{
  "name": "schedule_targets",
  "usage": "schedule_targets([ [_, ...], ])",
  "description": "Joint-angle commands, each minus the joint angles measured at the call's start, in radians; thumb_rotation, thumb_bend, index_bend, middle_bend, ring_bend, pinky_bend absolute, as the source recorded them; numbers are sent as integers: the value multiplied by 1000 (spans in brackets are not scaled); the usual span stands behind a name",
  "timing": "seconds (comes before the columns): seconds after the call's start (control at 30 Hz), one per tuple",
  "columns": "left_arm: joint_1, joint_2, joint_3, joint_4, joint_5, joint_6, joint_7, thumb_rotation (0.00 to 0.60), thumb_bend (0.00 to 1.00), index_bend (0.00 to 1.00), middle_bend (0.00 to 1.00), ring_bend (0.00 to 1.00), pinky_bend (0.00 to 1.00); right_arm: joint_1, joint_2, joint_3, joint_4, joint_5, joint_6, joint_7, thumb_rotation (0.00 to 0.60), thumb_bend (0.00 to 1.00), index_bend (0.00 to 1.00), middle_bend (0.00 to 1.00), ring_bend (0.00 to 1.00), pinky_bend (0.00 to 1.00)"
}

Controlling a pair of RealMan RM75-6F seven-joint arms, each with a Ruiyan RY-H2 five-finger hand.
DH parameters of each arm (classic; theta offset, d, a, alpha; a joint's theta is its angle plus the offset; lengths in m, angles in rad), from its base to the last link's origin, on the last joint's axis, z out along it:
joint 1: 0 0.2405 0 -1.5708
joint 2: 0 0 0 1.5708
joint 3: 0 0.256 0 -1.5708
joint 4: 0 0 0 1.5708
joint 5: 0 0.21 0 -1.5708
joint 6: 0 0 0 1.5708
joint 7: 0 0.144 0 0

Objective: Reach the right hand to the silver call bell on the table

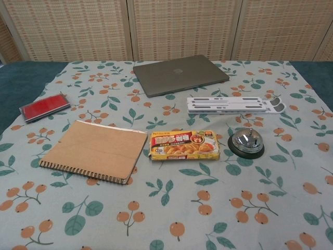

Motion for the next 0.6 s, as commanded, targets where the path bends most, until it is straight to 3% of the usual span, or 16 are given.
schedule_targets([
  [0.03, 4, 4, -5, -7, -1, 12, -2, 600, 392, 298, 248, 155, 371, 102, -85, 1, 90, -43, -105, 182, 600, 491, 0, 13, 0, 35],
  [0.27, 5, 4, -5, -1, 1, 13, -7, 600, 392, 298, 251, 155, 371, 250, -246, 24, 291, -86, -203, 314, 600, 499, 0, 15, 0, 31],
  [0.6, 8, 10, -7, -6, 6, 26, -26, 600, 392, 298, 251, 155, 372, 397, -451, 39, 496, -74, -324, 389, 600, 499, 0, 15, 0, 31],
])
